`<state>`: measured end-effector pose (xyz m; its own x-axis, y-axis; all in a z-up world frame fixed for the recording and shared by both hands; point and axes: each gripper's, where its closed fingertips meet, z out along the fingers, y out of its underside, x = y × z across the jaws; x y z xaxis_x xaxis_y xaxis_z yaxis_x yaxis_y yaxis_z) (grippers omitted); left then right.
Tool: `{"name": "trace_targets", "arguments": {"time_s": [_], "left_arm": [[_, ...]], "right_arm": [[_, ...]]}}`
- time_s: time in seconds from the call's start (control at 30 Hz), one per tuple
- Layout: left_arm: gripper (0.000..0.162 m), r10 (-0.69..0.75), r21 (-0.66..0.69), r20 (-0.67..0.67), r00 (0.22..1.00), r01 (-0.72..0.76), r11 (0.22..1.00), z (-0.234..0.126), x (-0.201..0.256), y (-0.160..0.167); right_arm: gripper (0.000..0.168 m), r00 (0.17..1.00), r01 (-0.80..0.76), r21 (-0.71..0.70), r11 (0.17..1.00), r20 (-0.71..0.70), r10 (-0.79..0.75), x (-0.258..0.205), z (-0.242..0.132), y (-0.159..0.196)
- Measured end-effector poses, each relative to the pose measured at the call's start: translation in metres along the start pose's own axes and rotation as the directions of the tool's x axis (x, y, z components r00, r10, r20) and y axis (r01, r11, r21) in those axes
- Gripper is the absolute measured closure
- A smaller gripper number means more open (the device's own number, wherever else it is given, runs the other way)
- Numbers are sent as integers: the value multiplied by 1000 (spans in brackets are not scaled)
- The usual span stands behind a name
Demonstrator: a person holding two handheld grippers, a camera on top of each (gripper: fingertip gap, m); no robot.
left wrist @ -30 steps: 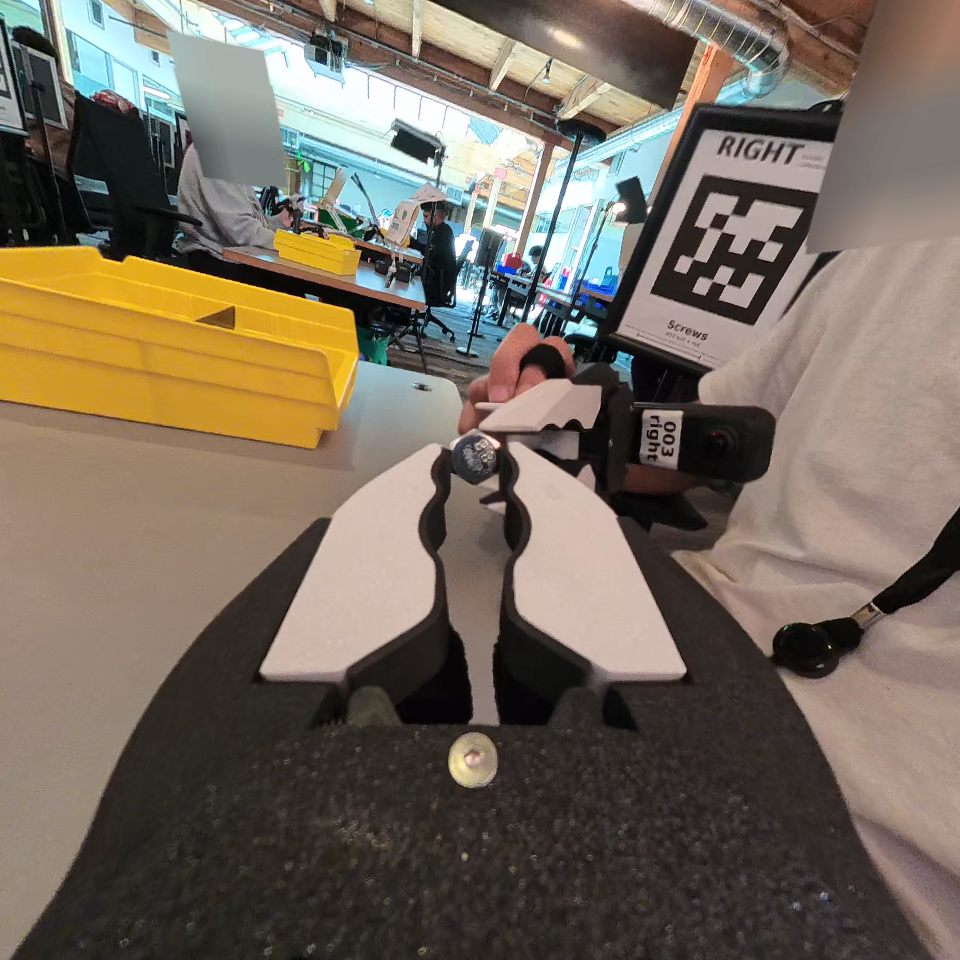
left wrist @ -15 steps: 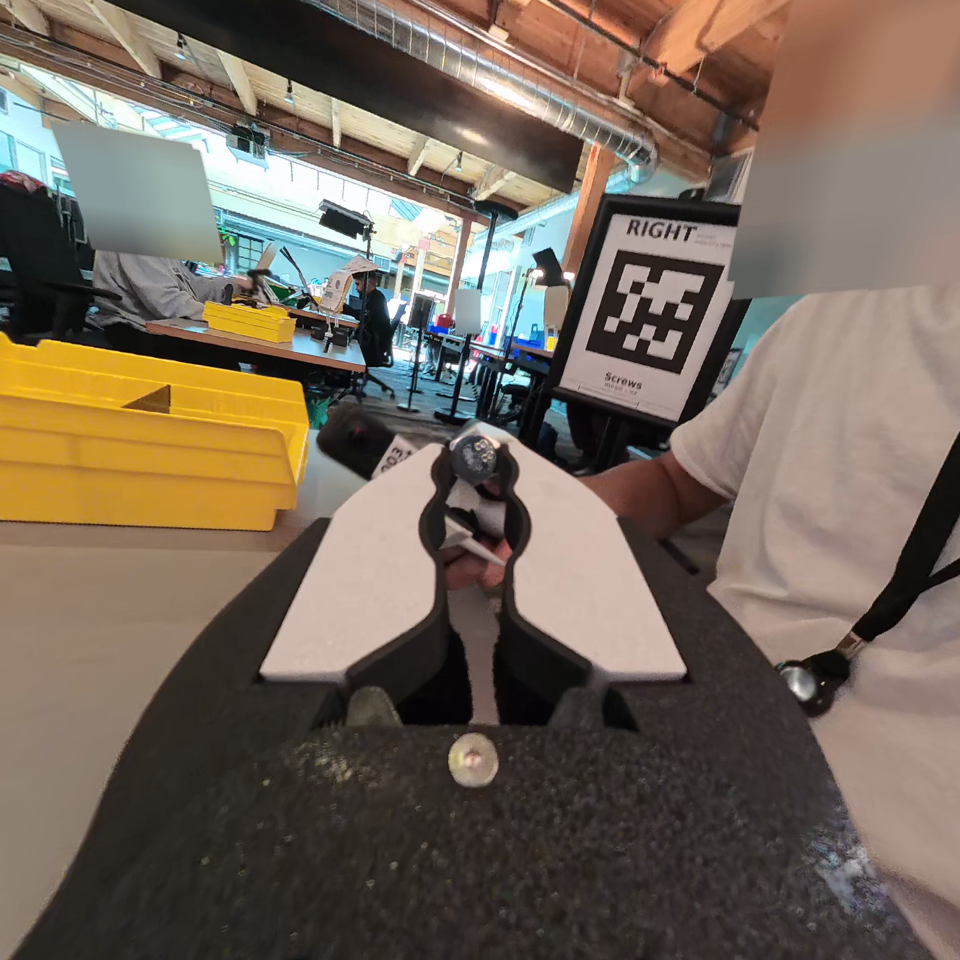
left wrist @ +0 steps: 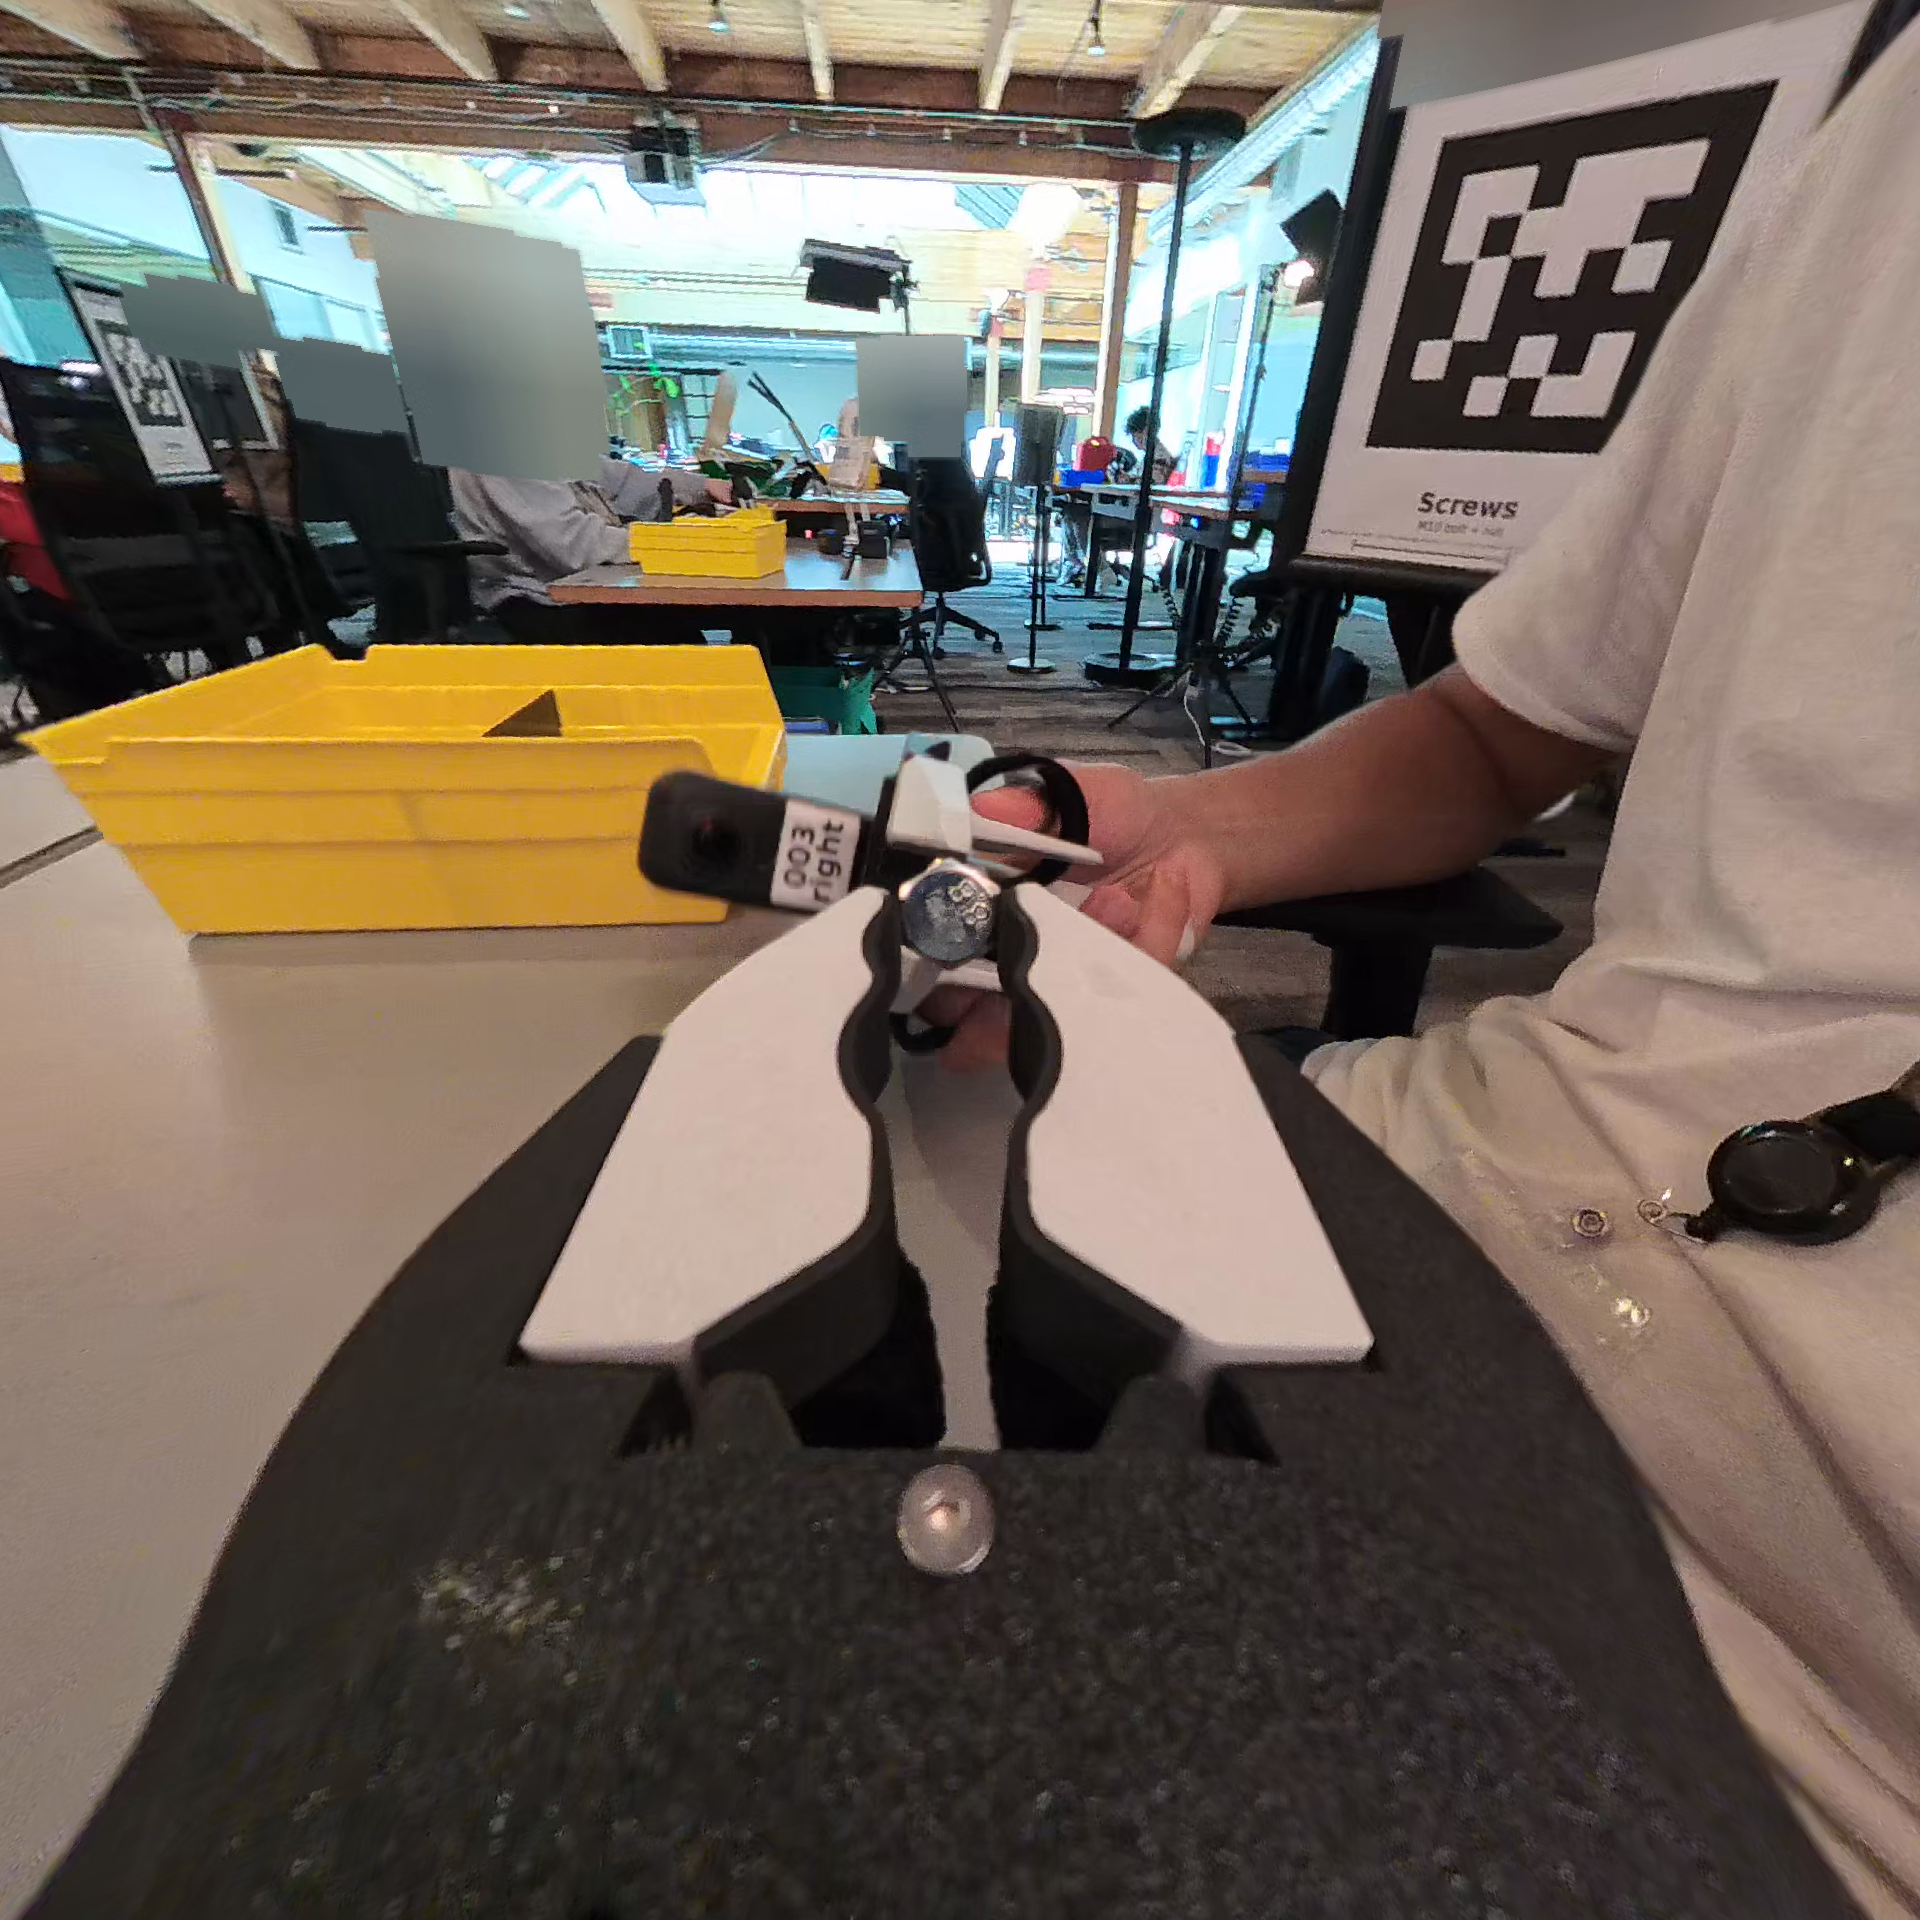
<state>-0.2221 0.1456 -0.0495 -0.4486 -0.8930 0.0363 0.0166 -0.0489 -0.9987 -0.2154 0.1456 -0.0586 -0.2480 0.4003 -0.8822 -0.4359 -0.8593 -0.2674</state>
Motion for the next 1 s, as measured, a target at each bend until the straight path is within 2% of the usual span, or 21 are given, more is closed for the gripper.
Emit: {"name": "trace_targets", "arguments": {"time_s": [0.03, 0.1, 0.13, 0.2, 0.27, 0.33, 0.4, 0.43, 0.47, 0.5, 0.53, 0.6, 0.67, 0.73, 0.8, 0.87, 0.9, 0.97, 1.0], "left_arm": [[145, -25, 8, 9, 1000, 25, 1000, -3, -1, -1], [145, -75, 29, 16, 997, 75, 997, -8, -1, -3], [145, -100, 44, 13, 995, 100, 994, -10, -1, -5], [145, -155, 71, -11, 988, 156, 985, -13, 3, -9], [144, -188, 97, -50, 981, 192, 977, -15, 9, -14], [144, -222, 119, -74, 972, 229, 966, -17, 13, -18], [144, -267, 111, -87, 960, 276, 955, -19, 12, -17], [144, -283, 106, -88, 955, 291, 951, -19, 12, -16], [144, -291, 100, -84, 953, 298, 949, -19, 10, -15], [144, -297, 93, -76, 952, 303, 948, -19, 8, -14], [144, -304, 90, -74, 950, 310, 946, -19, 7, -13], [144, -308, 100, -74, 948, 315, 944, -18, 4, -15], [145, -296, 100, -59, 953, 301, 948, -16, 0, -14], [144, -278, 103, -48, 959, 282, 954, -14, -5, -14], [145, -250, 126, -49, 967, 255, 959, -13, -9, -19], [144, -221, 143, -65, 973, 228, 963, -10, -10, -23], [145, -201, 143, -71, 977, 209, 967, -7, -11, -24], [145, -151, 126, -77, 986, 160, 979, 1, -11, -21], [145, -124, 110, -81, 989, 132, 985, 6, -10, -19]], "right_arm": [[152, 993, 108, -20, 994, -54, -109, 0, 3, -1], [152, 903, 383, -107, 918, -165, -396, -1, 9, -3], [152, 805, 530, -169, 831, -210, -555, -3, 11, -3], [152, 532, 746, -316, 586, -245, -810, -7, 17, 1], [152, 171, 867, -427, 258, -231, -958, -14, 22, 6], [152, -218, 838, -539, -77, -203, -955, -16, 25, 10], [151, -569, 664, -653, -364, -127, -812, -13, 25, 11], [151, -709, 541, -692, -478, -69, -702, -12, 25, 11], [151, -810, 411, -720, -560, -6, -586, -10, 24, 10], [152, -868, 299, -738, -605, 52, -493, -8, 23, 8], [152, -891, 243, -747, -619, 81, -448, -7, 22, 7], [145, -889, 261, -739, -622, 68, -453, -9, 21, 8], [134, -852, 354, -730, -585, 6, -523, -12, 19, 9], [128, -768, 498, -723, -479, -111, -630, -18, 15, 3], [125, -628, 653, -689, -314, -259, -734, -21, 5, -7], [125, -386, 781, -621, -70, -392, -835, -15, -7, -14], [127, -221, 819, -568, 78, -440, -870, -9, -12, -14], [125, 193, 794, -447, 413, -459, -867, 7, -16, -2], [122, 403, 742, -357, 567, -439, -803, 7, -16, 3]]}}
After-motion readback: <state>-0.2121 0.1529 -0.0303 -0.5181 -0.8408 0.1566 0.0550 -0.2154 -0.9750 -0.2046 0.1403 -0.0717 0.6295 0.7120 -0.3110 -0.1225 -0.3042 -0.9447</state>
